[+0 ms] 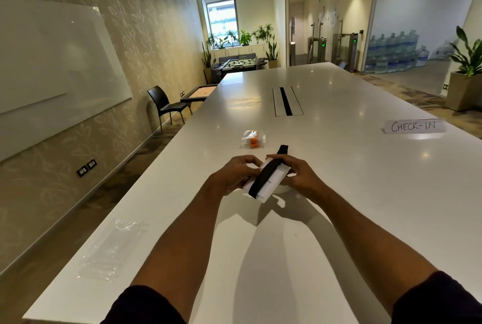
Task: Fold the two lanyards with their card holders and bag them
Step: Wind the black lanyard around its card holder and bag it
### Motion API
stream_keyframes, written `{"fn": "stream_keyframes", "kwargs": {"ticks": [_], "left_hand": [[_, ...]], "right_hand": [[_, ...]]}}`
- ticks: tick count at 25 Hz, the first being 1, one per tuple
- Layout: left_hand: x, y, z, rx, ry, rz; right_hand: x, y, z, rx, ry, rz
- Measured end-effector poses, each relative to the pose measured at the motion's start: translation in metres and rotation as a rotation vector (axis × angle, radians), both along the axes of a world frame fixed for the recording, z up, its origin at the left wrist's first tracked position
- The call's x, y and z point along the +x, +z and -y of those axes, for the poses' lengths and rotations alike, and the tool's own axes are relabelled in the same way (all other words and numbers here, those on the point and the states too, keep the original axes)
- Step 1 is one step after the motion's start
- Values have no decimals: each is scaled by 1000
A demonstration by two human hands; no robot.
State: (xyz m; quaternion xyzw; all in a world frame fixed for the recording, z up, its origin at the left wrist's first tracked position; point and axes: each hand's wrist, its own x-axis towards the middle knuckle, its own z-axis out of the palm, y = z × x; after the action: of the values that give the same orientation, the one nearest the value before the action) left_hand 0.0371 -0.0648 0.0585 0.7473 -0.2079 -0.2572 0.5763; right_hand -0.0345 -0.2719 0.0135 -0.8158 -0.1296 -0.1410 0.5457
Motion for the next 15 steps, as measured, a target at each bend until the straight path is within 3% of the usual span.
{"fn": "stream_keyframes", "kwargs": {"ticks": [4, 9, 15], "left_hand": [[-4, 2, -2, -35, 5, 4], [-10, 5, 0, -82, -28, -51], [-12, 7, 1, -150, -79, -159]], "right_hand": [[0, -6, -2, 8, -53, 5], [6, -12, -1, 13, -339, -35], [2, -14, -10, 81, -372, -105]]}}
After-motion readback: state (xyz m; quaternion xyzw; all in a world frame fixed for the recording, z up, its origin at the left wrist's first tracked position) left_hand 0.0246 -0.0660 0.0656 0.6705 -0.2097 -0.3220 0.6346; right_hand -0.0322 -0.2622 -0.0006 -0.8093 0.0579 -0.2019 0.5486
